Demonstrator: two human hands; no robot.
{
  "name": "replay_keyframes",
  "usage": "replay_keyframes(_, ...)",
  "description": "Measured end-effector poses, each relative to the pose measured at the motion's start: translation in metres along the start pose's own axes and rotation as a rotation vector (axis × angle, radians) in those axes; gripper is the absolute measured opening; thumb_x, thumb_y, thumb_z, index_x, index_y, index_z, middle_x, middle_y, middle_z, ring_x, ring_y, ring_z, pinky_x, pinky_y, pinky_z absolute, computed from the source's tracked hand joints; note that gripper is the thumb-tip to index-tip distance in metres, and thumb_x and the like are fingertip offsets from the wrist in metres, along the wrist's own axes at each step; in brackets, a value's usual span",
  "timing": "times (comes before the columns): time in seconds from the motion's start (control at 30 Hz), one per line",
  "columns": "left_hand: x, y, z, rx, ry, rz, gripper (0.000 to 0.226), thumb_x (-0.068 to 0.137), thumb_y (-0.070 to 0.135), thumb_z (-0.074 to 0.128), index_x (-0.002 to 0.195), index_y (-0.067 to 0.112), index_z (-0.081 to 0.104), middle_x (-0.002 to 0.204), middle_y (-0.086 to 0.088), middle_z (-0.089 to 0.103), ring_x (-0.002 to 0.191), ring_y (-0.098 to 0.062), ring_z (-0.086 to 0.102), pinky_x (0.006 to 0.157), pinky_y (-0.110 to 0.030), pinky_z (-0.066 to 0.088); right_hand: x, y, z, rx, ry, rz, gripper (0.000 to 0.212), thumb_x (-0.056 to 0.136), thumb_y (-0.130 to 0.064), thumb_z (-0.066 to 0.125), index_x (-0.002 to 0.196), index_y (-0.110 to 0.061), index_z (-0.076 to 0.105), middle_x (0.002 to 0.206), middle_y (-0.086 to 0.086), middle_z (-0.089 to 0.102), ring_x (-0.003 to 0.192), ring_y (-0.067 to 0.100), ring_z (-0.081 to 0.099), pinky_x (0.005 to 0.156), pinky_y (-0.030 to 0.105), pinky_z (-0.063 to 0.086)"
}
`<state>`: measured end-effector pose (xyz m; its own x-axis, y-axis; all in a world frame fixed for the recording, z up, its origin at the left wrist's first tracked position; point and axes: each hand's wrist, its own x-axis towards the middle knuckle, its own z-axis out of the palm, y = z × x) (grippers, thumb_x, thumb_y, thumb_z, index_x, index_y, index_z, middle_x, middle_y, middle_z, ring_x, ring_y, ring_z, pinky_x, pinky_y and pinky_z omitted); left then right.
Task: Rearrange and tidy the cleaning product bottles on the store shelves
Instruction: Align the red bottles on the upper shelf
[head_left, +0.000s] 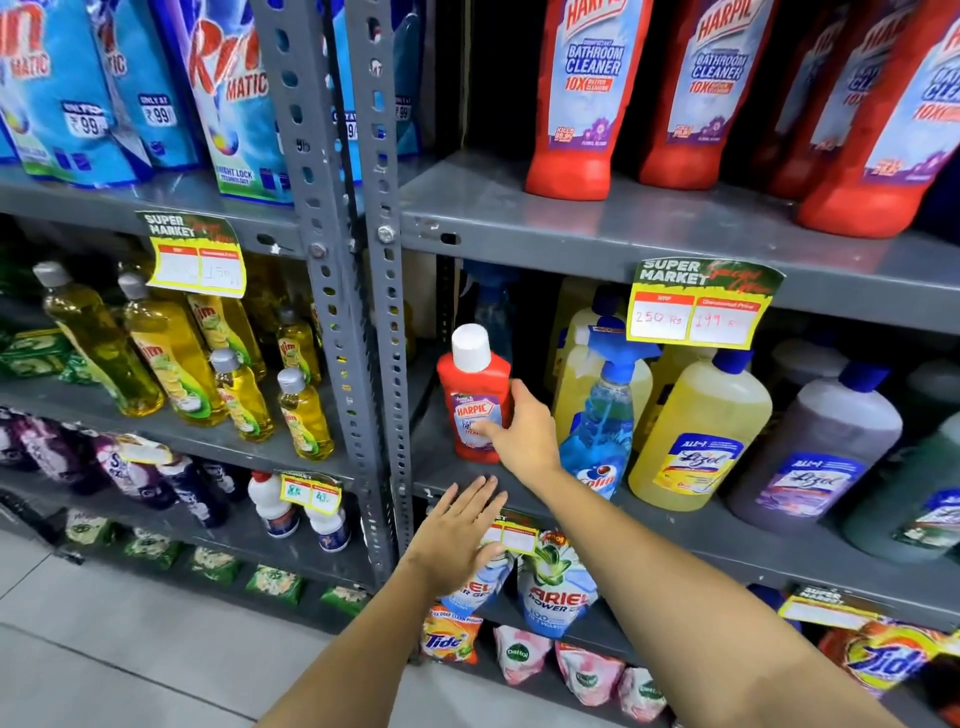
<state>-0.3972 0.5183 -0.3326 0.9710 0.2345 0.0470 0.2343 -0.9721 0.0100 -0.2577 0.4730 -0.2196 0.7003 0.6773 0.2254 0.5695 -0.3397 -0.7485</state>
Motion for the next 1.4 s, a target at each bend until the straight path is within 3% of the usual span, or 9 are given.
replay_keyframes(0.2, -0.01, 0.006, -0.027, -0.116, 0.02, 0.069, 0.059, 0.102, 0.053, 0.015, 0.153, 0.026, 0.006, 0.161, 0.006, -0.009, 0.145, -0.008, -0.02, 0.12, -0.04, -0.01, -0.02, -0.028, -0.044, 0.029, -0.013, -0.226, 0.048, 0.081, -0.023, 0.078, 0.123, -0.023, 0.056, 0.115, -0.002, 0.071, 0.106, 0.016, 0.066, 0.087, 0.037, 0.058)
replay_keyframes(0.37, 0.02, 0.011, -0.119, -0.098, 0.283, 0.135, 0.057, 0.101, 0.048, 0.03, 0.152, 0.026, 0.018, 0.162, 0.007, -0.007, 0.146, -0.008, -0.016, 0.122, -0.043, 0.0, -0.034, -0.115, -0.156, 0.184, 0.226, -0.49, 0.048, 0.072, -0.028, 0.08, 0.114, -0.035, 0.06, 0.101, -0.018, 0.071, 0.093, 0.002, 0.068, 0.081, 0.029, 0.057)
replay_keyframes(0.47, 0.011, 0.02, -0.153, -0.146, 0.442, 0.138, 0.058, 0.098, 0.037, 0.047, 0.15, 0.023, 0.027, 0.162, 0.004, 0.001, 0.149, -0.012, -0.005, 0.121, -0.041, 0.003, -0.046, -0.146, -0.193, 0.276, 0.31, -0.579, 0.045, 0.07, -0.023, 0.083, 0.11, -0.025, 0.063, 0.097, -0.013, 0.072, 0.089, 0.006, 0.07, 0.081, 0.027, 0.056)
replay_keyframes(0.6, 0.017, 0.025, -0.222, -0.09, 0.725, 0.19, 0.055, 0.094, 0.027, 0.055, 0.145, 0.015, 0.038, 0.158, -0.006, 0.025, 0.148, -0.021, 0.014, 0.12, -0.042, 0.015, -0.039, -0.169, -0.247, 0.401, 0.392, -0.599, 0.044, 0.073, -0.012, 0.078, 0.113, -0.011, 0.059, 0.108, 0.01, 0.071, 0.103, 0.028, 0.069, 0.091, 0.047, 0.055)
replay_keyframes(0.7, 0.029, 0.025, -0.273, -0.001, 0.888, 0.214, 0.053, 0.095, 0.029, 0.052, 0.144, 0.012, 0.039, 0.156, -0.008, 0.031, 0.147, -0.023, 0.021, 0.119, -0.042, 0.017, -0.031, -0.177, -0.291, 0.451, 0.463, -0.615, 0.038, 0.075, -0.011, 0.075, 0.107, -0.018, 0.055, 0.107, 0.008, 0.07, 0.1, 0.024, 0.07, 0.089, 0.041, 0.057)
replay_keyframes(0.77, 0.04, 0.022, -0.297, 0.073, 0.881, 0.181, 0.056, 0.096, 0.034, 0.051, 0.146, 0.012, 0.036, 0.156, -0.007, 0.031, 0.147, -0.024, 0.021, 0.119, -0.045, 0.017, -0.019, -0.179, -0.313, 0.43, 0.498, -0.607, 0.037, 0.074, -0.013, 0.075, 0.104, -0.021, 0.055, 0.105, 0.003, 0.07, 0.097, 0.018, 0.07, 0.088, 0.037, 0.057)
replay_keyframes(0.9, 0.061, 0.025, -0.315, 0.109, 0.675, 0.115, 0.06, 0.096, 0.049, 0.044, 0.144, 0.012, 0.04, 0.153, -0.008, 0.037, 0.142, -0.023, 0.032, 0.116, -0.043, 0.022, 0.015, -0.168, -0.33, 0.307, 0.522, -0.489, 0.036, 0.074, -0.005, 0.078, 0.099, -0.019, 0.056, 0.104, 0.01, 0.068, 0.094, 0.021, 0.065, 0.09, 0.048, 0.055)
replay_keyframes(1.03, 0.068, 0.027, -0.312, 0.099, 0.73, 0.095, 0.05, 0.097, 0.045, 0.046, 0.133, 0.012, 0.053, 0.138, -0.007, 0.056, 0.128, -0.024, 0.05, 0.105, -0.04, 0.034, 0.041, -0.155, -0.324, 0.226, 0.478, -0.333, 0.041, 0.075, -0.005, 0.081, 0.109, -0.009, 0.06, 0.109, 0.01, 0.07, 0.1, 0.026, 0.068, 0.09, 0.048, 0.055)
replay_keyframes(1.4, 0.071, 0.027, -0.305, 0.072, 0.797, 0.077, 0.044, 0.096, 0.041, 0.05, 0.13, 0.014, 0.055, 0.134, -0.004, 0.059, 0.126, -0.022, 0.052, 0.105, -0.038, 0.035, 0.047, -0.158, -0.312, 0.073, 0.445, -0.185, 0.054, 0.082, -0.023, 0.078, 0.127, -0.012, 0.051, 0.125, 0.007, 0.066, 0.113, 0.024, 0.063, 0.099, 0.046, 0.05)
